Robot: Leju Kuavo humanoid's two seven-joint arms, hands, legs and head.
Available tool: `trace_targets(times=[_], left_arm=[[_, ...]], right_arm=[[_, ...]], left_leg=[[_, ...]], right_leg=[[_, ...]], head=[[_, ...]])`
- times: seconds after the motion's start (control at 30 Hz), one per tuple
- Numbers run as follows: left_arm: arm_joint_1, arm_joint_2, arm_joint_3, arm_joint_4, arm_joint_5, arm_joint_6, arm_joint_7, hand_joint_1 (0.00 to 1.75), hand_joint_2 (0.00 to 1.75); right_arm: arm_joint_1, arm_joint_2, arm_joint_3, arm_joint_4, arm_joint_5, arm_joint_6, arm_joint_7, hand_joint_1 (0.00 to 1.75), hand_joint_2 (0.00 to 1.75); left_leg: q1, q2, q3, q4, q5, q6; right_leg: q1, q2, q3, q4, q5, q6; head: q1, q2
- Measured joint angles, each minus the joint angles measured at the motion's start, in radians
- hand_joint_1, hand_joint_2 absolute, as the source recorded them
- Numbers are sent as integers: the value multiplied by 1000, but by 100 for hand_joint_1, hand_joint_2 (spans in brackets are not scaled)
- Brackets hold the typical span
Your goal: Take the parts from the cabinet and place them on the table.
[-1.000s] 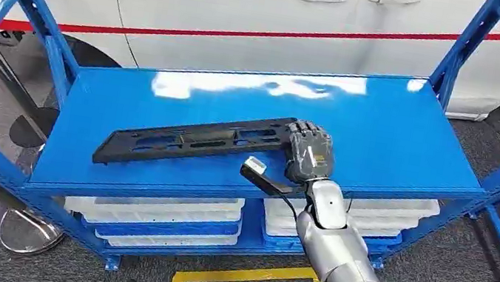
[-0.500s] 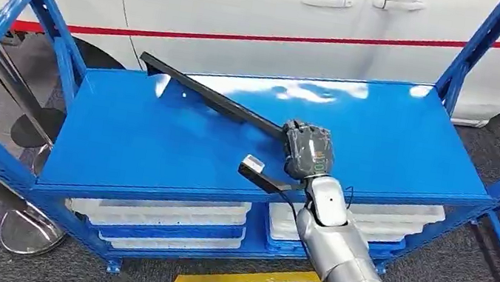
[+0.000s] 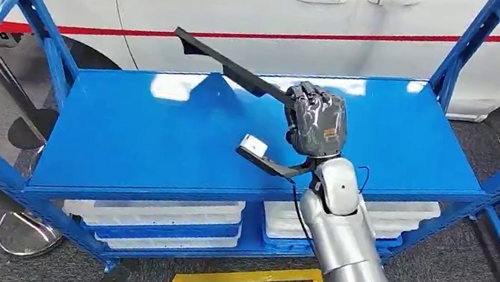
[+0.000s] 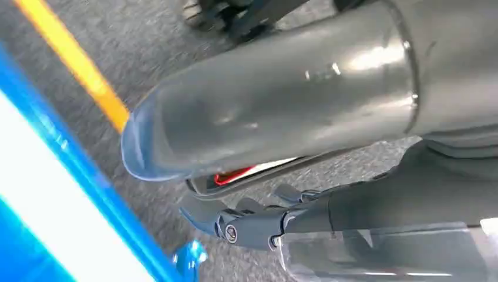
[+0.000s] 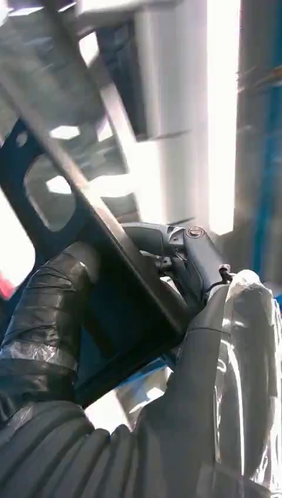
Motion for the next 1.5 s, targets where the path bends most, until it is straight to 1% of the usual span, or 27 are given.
trace_targets(times=[0.1,0.17,0.2,0.27,0.33,0.37,0.47,0.53,0.57,0.63,0.7,0.8,0.83,0.87,0.9,0.97,1.0,1.13,1.17,1.2,1.23,1.3,1.33,1.37,1.4,1.47,1.5], left_arm=[[13,-4,23,0,4,20,-16,0,0],[17,-13,39,-1,10,27,-29,0,0],[17,-14,44,-1,11,28,-36,0,0],[19,-22,63,-1,15,27,-58,0,0],[23,-29,74,-1,13,27,-72,0,0],[26,-31,78,-1,10,26,-78,0,0],[33,-42,87,-1,1,5,-96,0,0],[38,-42,89,-1,-10,4,-98,0,0],[39,-42,89,-1,-11,4,-100,0,175],[38,-42,90,-1,-14,4,-100,0,175],[40,-43,91,-1,-14,4,-102,0,175],[41,-43,92,-1,-15,2,-103,0,175],[41,-43,94,-1,-16,-1,-104,0,175],[41,-43,95,-1,-17,-5,-105,0,175],[41,-43,95,-1,-18,-6,-106,0,175],[40,-42,95,-1,-35,1,-108,0,175],[39,-40,94,-1,-50,13,-109,0,175],[41,-38,93,-1,-70,28,-109,0,175],[40,-38,93,-1,-70,28,-109,0,175],[40,-38,92,-1,-71,31,-110,0,175],[39,-38,91,-1,-71,32,-110,0,175],[39,-38,88,-1,-73,33,-110,0,175],[41,-38,87,-1,-74,33,-110,0,175],[43,-38,86,-1,-73,26,-110,0,175],[44,-38,87,-1,-71,12,-110,0,175],[44,-39,89,-1,-69,0,-105,0,175],[45,-39,90,-1,-69,-3,-105,0,175]], right_arm=[[38,7,3,-105,23,0,-15,175,175],[65,6,6,-190,50,0,-15,175,175],[74,6,7,-218,62,0,-15,175,175],[108,6,20,-311,92,0,-29,175,175],[136,7,26,-381,105,0,-51,175,175],[148,6,29,-412,109,0,-65,175,175],[180,14,33,-528,100,1,-162,175,175],[198,35,33,-607,84,1,-242,175,175],[205,44,33,-633,81,1,-254,175,175],[214,50,33,-667,76,2,-264,175,175],[223,61,32,-692,55,2,-306,175,175],[236,105,3,-734,-24,2,-477,175,175],[240,120,-12,-743,-36,2,-510,175,175],[246,129,-18,-749,-41,2,-519,175,175],[250,137,-21,-756,-43,2,-523,175,175],[257,150,-26,-766,-47,2,-526,175,175],[261,158,-30,-770,-52,2,-527,175,175],[271,167,-37,-776,-56,2,-527,175,175],[272,169,-39,-777,-56,2,-527,175,175],[276,169,-40,-778,-56,3,-527,175,175],[276,169,-40,-780,-55,2,-527,175,175],[279,169,-45,-781,-55,2,-527,175,175],[283,169,-46,-781,-55,2,-527,175,175],[286,169,-50,-781,-47,2,-521,175,175],[291,169,-50,-781,-33,2,-511,175,175],[298,169,-47,-781,-37,3,-520,175,175],[297,169,-49,-780,-46,2,-525,175,175]], left_leg=[[-7,-2,1,-7,-3,11],[0,0,15,-32,8,27],[0,0,16,-33,8,31],[-3,1,16,-32,6,38],[-4,0,16,-28,3,42],[-4,0,16,-24,0,41],[0,-3,16,-5,-15,32],[-7,-3,5,13,-26,20],[-7,-1,7,11,-26,19],[-5,-1,9,10,-27,12],[-3,1,-5,52,-62,1],[4,1,-99,259,-160,-12],[4,1,-119,298,-165,-13],[4,1,-117,291,-147,-10],[4,1,-92,236,-108,-5],[-1,1,-10,69,-24,10],[-5,1,17,13,-30,15],[-16,0,21,-7,-21,28],[-4,1,33,-35,-6,36],[-7,3,40,-46,-1,37],[-6,5,41,-49,2,46],[-7,5,37,-46,2,47],[-7,5,35,-43,2,46],[-7,5,35,-42,1,46],[-6,4,34,-39,0,44],[-3,1,32,-25,-8,35],[-3,1,27,-13,-15,29]], right_leg=[[-7,-1,0,-11,4,17],[-8,-2,-1,4,-14,25],[-7,-2,-17,37,-39,25],[-3,-2,-96,202,-120,24],[-3,-2,-145,294,-138,25],[-4,-2,-138,277,-115,25],[-5,-5,-29,51,6,23],[-3,-1,-17,20,-7,16],[0,1,-18,19,-7,12],[0,1,-16,16,-6,2],[-5,-3,-8,10,-5,-9],[-1,-4,-8,10,-6,-14],[0,-4,-7,10,-6,-15],[1,-4,-5,10,-6,-15],[3,-3,-3,10,-7,-16],[3,-2,1,10,-7,-15],[4,-2,0,8,-7,-14],[1,-2,0,-3,1,6],[6,-2,-1,-1,-3,13],[3,-3,-5,17,-18,14],[3,-2,-27,66,-54,17],[2,-3,-90,206,-123,22],[2,-3,-115,258,-137,24],[2,-3,-119,265,-127,26],[0,-4,-101,229,-97,28],[-6,-5,-15,68,-15,30],[-6,-4,11,10,-19,29]], head=[[0,0],[0,0],[0,0],[0,0],[0,0],[0,0],[0,0],[-1,0],[0,0],[0,0],[-1,0],[0,0],[-1,0],[-1,0],[-1,0],[-1,0],[-1,0],[-1,0],[-1,0],[0,0],[0,0],[0,0],[0,0],[0,0],[0,0],[0,0],[0,0]])
